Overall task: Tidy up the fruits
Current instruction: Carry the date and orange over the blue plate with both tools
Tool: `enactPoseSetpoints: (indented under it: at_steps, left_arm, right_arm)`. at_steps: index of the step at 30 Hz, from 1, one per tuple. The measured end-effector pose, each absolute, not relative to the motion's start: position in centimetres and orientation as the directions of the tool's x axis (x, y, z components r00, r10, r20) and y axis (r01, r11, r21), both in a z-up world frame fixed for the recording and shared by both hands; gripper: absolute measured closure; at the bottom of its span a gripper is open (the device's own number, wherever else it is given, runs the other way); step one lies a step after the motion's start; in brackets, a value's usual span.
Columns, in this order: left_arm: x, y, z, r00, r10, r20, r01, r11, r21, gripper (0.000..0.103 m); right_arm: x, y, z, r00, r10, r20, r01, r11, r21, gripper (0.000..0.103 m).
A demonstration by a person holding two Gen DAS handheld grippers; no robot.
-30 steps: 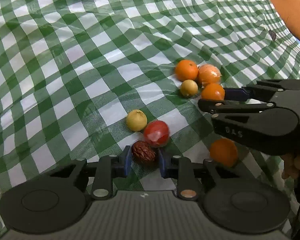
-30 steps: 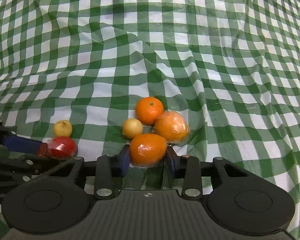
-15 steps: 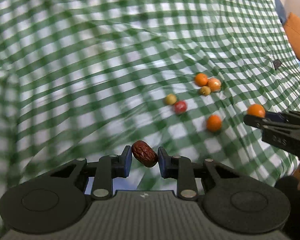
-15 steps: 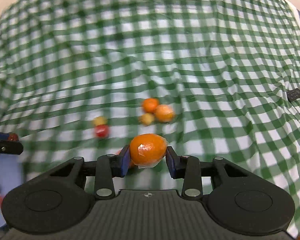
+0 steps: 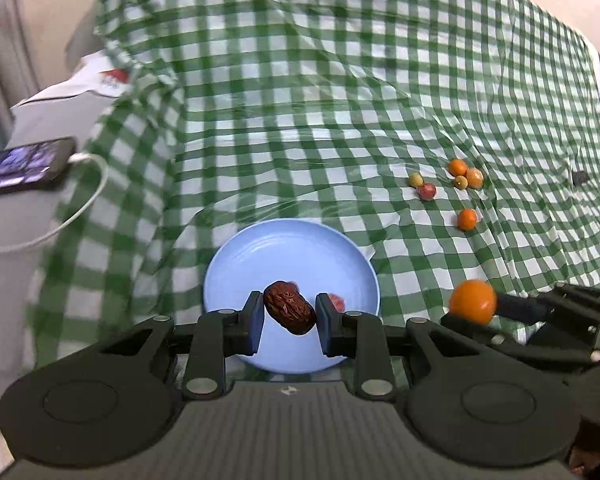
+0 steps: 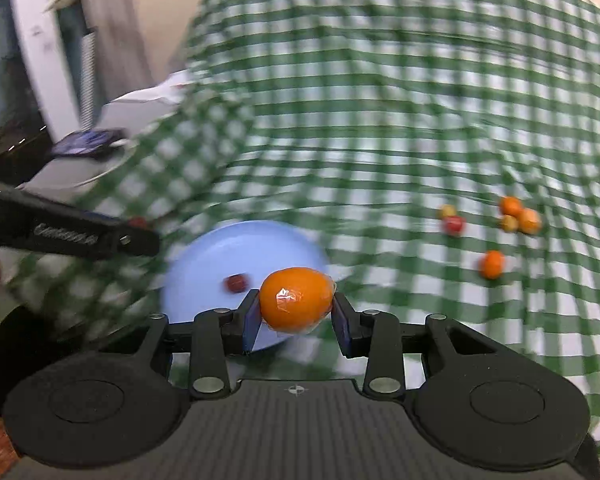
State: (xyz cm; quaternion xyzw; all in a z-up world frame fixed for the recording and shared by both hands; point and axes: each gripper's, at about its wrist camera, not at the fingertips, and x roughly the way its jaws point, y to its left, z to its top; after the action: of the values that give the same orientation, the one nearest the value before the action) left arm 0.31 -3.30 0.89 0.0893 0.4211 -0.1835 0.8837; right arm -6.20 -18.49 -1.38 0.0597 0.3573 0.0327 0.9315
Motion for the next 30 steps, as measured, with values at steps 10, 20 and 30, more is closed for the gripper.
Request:
enactPoseSetpoints:
  at_steps: [10, 20, 30]
  left_arm:
    - [-2.2, 0.0, 1.3, 0.596, -0.268, -0.757, 0.362, 0.931, -0.044, 0.073]
    - [-2.1, 0.5, 1.6, 0.608, -0.284, -0.742, 0.351, 0.934, -0.07, 0.073]
    - [-1.5, 0.7, 1.6, 0.605, -0.283, -0.744, 0.339, 0.937, -0.081, 0.073]
  right_arm:
    - [-7.9, -14.5, -0.4, 0.736, 0.12, -0.666, -0.089, 0.993, 0.082, 0.064]
    - [-7.8, -14.0, -0.6, 0.73, 0.11, -0.675, -0.094, 0.994, 0.06, 0.064]
    - [-7.4, -13.9, -1.2, 0.719, 0.113, -0.686, -0.094, 0.993, 0.066, 0.064]
